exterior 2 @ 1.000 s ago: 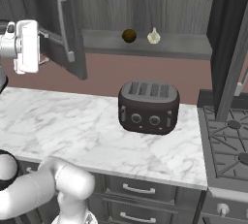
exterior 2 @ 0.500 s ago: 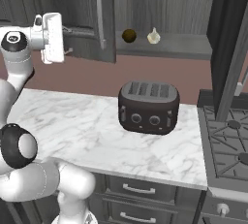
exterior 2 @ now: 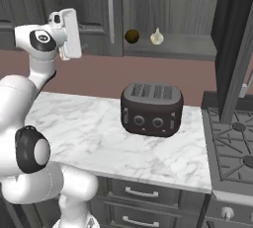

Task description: Pick the avocado, garlic from the counter and place them in the cabinet. Then close the cabinet.

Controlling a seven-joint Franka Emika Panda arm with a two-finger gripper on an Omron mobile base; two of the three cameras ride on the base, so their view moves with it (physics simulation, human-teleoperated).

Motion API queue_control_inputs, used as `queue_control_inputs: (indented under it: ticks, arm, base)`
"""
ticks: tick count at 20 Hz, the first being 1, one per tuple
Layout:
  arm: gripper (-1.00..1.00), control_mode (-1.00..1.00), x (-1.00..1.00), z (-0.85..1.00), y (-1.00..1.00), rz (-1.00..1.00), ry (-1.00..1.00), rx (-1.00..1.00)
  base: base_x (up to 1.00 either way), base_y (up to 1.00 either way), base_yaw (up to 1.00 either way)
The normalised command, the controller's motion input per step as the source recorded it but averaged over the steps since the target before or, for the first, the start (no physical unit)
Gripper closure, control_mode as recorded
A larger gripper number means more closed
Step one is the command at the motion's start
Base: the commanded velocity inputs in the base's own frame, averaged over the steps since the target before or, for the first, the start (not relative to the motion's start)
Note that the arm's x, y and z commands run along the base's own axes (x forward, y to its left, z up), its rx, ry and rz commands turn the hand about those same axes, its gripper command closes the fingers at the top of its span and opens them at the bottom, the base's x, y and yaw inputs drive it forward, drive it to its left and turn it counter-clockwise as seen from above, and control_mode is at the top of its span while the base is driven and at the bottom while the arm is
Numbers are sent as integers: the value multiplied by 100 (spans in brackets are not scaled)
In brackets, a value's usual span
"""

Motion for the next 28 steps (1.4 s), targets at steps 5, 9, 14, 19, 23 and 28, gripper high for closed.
queue_control_inputs:
  ticks: [5,9,14,19,23,28]
  arm:
    - [-100,-100,85,-37,-98,31,0,12]
    - [-100,-100,-70,-65,-33,33,3,2]
    - [-100,-100,-100,-40,-5,25,0,1]
    - [-100,-100,-100,-2,-26,24,-2,4]
    - [-100,-100,-100,0,-34,23,-1,6]
    - [-100,-100,-98,0,-39,20,6,4]
  base:
    - [0,0,0]
    - [0,0,0]
    - [0,0,0]
    - [0,0,0]
    - [0,0,0]
    - [0,0,0]
